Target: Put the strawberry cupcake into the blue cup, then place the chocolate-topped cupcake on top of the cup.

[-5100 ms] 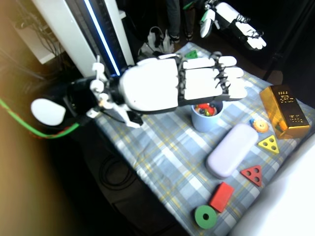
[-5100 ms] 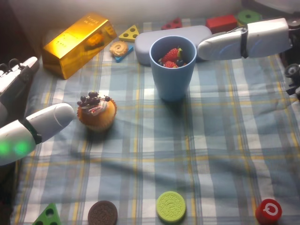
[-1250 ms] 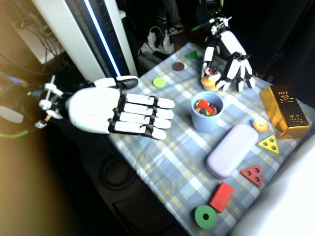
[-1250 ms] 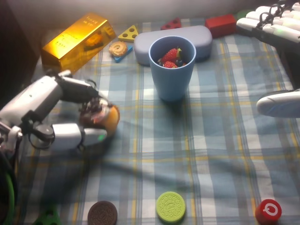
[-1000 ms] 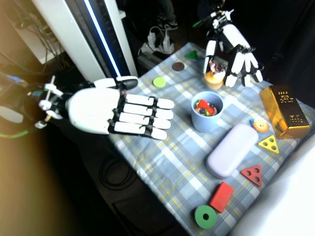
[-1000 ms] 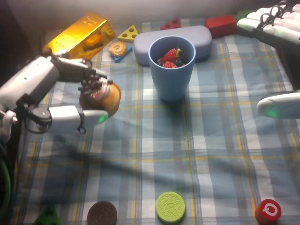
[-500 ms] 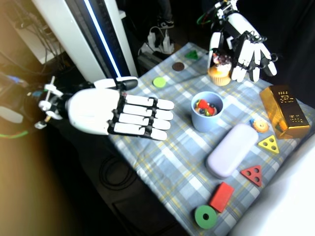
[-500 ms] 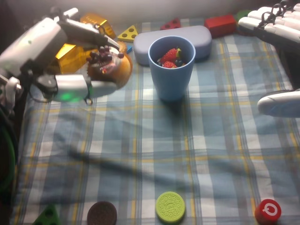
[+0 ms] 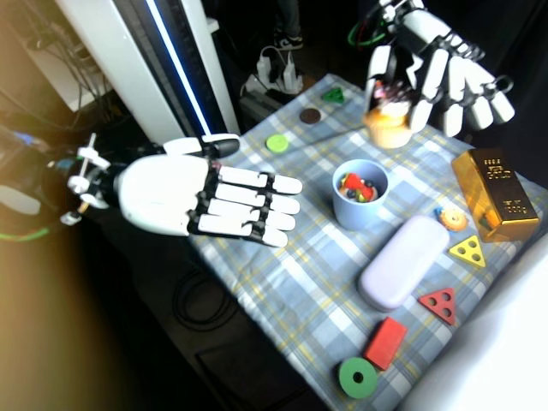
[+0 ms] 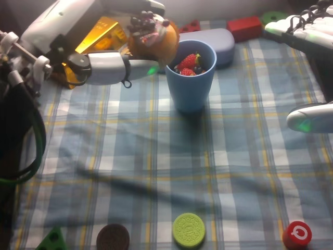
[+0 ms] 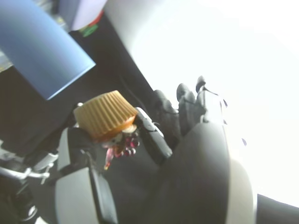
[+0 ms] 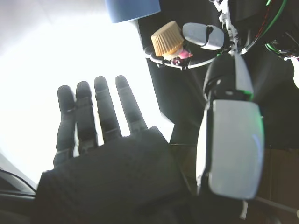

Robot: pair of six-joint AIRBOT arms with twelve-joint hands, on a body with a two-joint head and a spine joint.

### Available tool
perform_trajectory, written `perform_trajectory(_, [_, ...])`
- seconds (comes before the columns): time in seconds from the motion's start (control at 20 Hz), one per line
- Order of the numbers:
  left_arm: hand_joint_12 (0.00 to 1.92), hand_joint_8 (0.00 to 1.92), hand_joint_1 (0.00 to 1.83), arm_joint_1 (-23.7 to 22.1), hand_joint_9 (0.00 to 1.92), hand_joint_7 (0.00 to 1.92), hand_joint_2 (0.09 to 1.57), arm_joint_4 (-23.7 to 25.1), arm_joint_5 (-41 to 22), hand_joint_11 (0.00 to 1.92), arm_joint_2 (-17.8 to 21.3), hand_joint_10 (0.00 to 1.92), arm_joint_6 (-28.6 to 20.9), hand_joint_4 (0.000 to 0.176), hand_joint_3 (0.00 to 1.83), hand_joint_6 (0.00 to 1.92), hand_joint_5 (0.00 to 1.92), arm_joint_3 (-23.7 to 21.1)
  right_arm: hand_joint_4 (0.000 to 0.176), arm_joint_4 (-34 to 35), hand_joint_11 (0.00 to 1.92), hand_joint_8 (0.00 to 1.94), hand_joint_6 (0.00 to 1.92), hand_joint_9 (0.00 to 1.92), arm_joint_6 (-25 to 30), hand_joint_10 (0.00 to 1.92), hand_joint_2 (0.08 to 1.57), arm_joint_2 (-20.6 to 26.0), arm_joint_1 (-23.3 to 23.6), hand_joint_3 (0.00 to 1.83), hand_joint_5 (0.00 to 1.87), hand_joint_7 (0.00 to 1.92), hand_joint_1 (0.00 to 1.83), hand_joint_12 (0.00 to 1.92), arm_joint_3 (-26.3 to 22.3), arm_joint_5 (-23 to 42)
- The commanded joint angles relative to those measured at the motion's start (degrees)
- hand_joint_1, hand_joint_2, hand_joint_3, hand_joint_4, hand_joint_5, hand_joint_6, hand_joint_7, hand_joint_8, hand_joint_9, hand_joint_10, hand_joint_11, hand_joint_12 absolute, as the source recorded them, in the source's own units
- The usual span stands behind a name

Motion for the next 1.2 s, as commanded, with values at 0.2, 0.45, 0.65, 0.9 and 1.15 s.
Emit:
perform_trajectory(0.2, [0.13,0.01,1.06,-3.3,0.49,0.93,0.95,1.3,-5.0,0.10,-3.0,0.00,-0.3,0.000,0.00,0.01,0.99,2.5,0.033,1.3,0.00,0.00,0.00,0.08,0.7,0.00,0.97,-0.1,-0.5,0.00,0.06,0.11,0.00,0.23,-0.1,7.1])
perform_trajectory(0.45, [0.25,0.00,0.96,-4.1,0.46,0.89,0.98,1.6,-6.1,0.00,-3.9,0.00,-0.3,0.006,0.00,0.00,0.99,3.2,0.011,1.3,0.00,0.00,0.00,0.10,0.9,0.00,0.97,-0.1,-0.5,0.00,0.06,0.10,0.00,0.32,-0.1,7.1])
perform_trajectory(0.65, [0.43,0.00,0.96,-4.4,0.35,0.72,0.97,1.7,-6.3,0.00,-4.5,0.00,-0.3,0.051,0.00,0.00,0.95,3.5,0.018,1.2,0.00,0.00,0.00,0.09,1.3,0.00,0.97,0.0,-0.6,0.00,0.06,0.09,0.00,0.37,-0.1,7.1])
perform_trajectory(0.9, [0.43,0.01,1.01,-3.9,0.30,0.61,0.96,0.8,-7.4,0.00,-6.6,0.01,-0.4,0.011,0.00,0.00,0.95,4.8,0.005,1.2,0.00,0.00,0.00,0.10,1.4,0.00,0.97,0.1,-0.7,0.00,0.07,0.09,0.00,0.44,-0.2,7.1])
perform_trajectory(1.15, [0.24,0.00,0.90,-3.5,0.32,0.66,0.97,0.3,-6.7,0.00,-7.5,0.00,-0.4,0.056,0.00,0.00,0.93,5.6,0.014,1.2,0.00,0.00,0.00,0.08,1.4,0.01,0.97,0.0,-0.8,0.00,0.08,0.10,0.01,0.32,0.0,7.1])
